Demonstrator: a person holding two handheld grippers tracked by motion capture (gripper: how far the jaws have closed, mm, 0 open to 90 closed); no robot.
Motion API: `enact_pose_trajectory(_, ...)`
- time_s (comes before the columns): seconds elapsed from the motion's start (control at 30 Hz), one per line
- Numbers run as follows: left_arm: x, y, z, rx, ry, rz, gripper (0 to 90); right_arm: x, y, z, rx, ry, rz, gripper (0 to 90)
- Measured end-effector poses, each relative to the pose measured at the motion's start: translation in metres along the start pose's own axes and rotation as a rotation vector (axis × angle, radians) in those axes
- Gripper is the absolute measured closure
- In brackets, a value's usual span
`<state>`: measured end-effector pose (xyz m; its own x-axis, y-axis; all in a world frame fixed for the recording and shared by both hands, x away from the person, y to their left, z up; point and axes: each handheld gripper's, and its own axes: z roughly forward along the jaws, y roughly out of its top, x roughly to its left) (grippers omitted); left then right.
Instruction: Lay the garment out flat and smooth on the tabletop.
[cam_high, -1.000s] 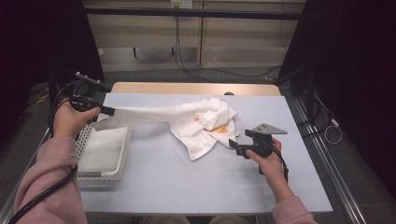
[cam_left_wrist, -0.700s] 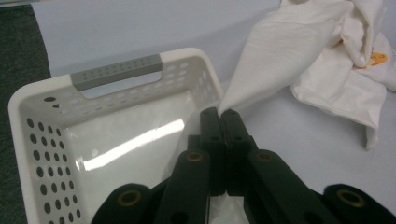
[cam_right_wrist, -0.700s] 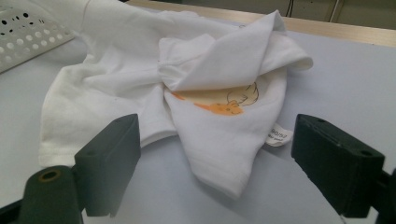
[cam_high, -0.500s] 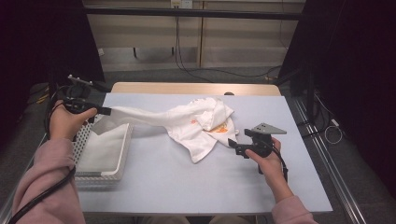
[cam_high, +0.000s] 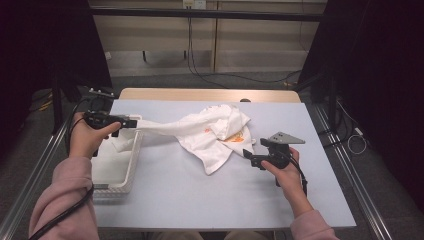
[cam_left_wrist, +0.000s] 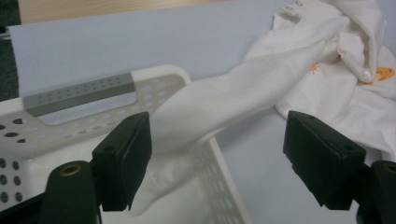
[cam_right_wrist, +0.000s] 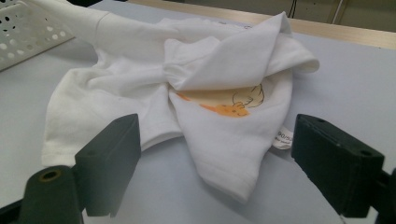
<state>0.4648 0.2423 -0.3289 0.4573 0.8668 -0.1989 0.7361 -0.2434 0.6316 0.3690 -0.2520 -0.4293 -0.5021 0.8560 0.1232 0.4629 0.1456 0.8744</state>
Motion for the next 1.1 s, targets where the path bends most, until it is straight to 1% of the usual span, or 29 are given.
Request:
enact_pose_trajectory(0.07,-0.004,-0.001,0.003,0.003,-0.016,-0.002,22.7,0.0,0.001,0.0,-0.002,-0.001,-0.001,15.9)
enact_pose_trajectory(0.13,-0.006,-0.002,0.005,-0.005,-0.011,0.008,22.2,0.0,0.001,0.0,-0.003,0.001,-0.001,16.0)
enact_pose_trajectory(0.27,-0.01,-0.003,0.009,-0.002,-0.009,0.006,20.7,0.0,0.001,0.0,-0.004,-0.001,0.001,16.0)
enact_pose_trajectory(0.33,-0.014,-0.004,0.01,-0.001,-0.018,0.015,20.1,0.0,0.001,0.0,-0.003,-0.001,0.0,16.0)
enact_pose_trajectory(0.37,-0.015,-0.004,0.011,-0.004,-0.021,0.016,20.1,-0.001,0.001,0.0,-0.001,-0.003,-0.008,16.0)
enact_pose_trajectory(0.43,-0.017,-0.005,0.013,0.0,-0.014,0.022,20.7,0.0,0.001,0.0,0.002,-0.004,-0.002,16.0)
enact_pose_trajectory(0.5,-0.014,-0.006,0.014,0.0,-0.002,0.024,22.8,0.0,0.001,0.0,0.002,-0.004,0.0,16.0)
enact_pose_trajectory(0.53,-0.011,-0.008,0.013,-0.001,0.007,0.023,25.6,0.0,0.001,0.0,0.002,-0.002,0.004,16.0)
enact_pose_trajectory(0.57,-0.009,-0.008,0.013,0.004,0.007,0.02,32.6,0.0,0.001,0.0,0.002,0.001,-0.001,16.0)
enact_pose_trajectory(0.63,-0.005,-0.011,0.012,0.009,0.027,-0.003,39.2,0.001,0.001,0.0,0.004,0.003,0.0,16.0)
enact_pose_trajectory(0.67,-0.004,-0.012,0.011,0.015,0.031,-0.001,48.3,0.001,0.001,0.0,0.003,0.006,0.0,16.0)
enact_pose_trajectory(0.7,-0.003,-0.014,0.011,0.02,0.037,-0.021,54.3,0.001,0.001,0.0,0.001,0.006,0.004,16.0)
enact_pose_trajectory(0.73,-0.001,-0.016,0.011,0.019,0.039,-0.018,57.2,0.001,0.001,0.001,0.001,0.008,0.002,16.0)
enact_pose_trajectory(0.77,-0.001,-0.017,0.013,0.014,0.039,-0.04,58.4,0.001,0.001,0.001,0.002,0.008,0.004,16.0)
enact_pose_trajectory(0.8,0.001,-0.018,0.014,0.02,0.065,-0.021,59.3,0.001,0.001,0.001,0.002,0.008,0.006,16.0)
enact_pose_trajectory(0.83,0.002,-0.019,0.017,0.028,0.068,-0.015,63.2,0.0,0.001,0.001,0.0,0.009,0.005,16.0)
enact_pose_trajectory(0.87,0.003,-0.02,0.019,0.028,0.062,-0.033,64.4,0.001,0.001,0.001,-0.001,0.007,0.011,16.0)
enact_pose_trajectory(0.9,0.003,-0.021,0.021,0.024,0.061,-0.049,64.5,0.001,0.001,0.001,-0.002,0.005,0.011,16.0)
enact_pose_trajectory(0.93,0.004,-0.021,0.024,0.03,0.058,-0.041,64.5,0.001,0.001,0.001,-0.004,0.004,0.008,16.0)
enact_pose_trajectory(0.97,0.003,-0.022,0.026,0.016,0.05,-0.054,64.5,0.001,0.002,0.001,-0.005,0.007,0.006,16.0)
enact_pose_trajectory(1.0,0.003,-0.022,0.028,0.022,0.052,-0.055,64.1,0.001,0.002,0.001,-0.006,0.006,0.006,16.0)
enact_pose_trajectory(1.03,0.003,-0.021,0.03,0.027,0.041,-0.066,62.2,0.001,0.002,0.001,-0.006,0.007,0.007,16.0)
enact_pose_trajectory(1.07,0.004,-0.021,0.032,0.027,0.047,-0.056,61.1,0.0,0.002,0.001,-0.006,0.008,0.004,16.0)
enact_pose_trajectory(1.1,0.004,-0.02,0.034,0.018,0.061,-0.055,60.1,0.0,0.001,0.002,-0.003,0.009,0.006,16.0)
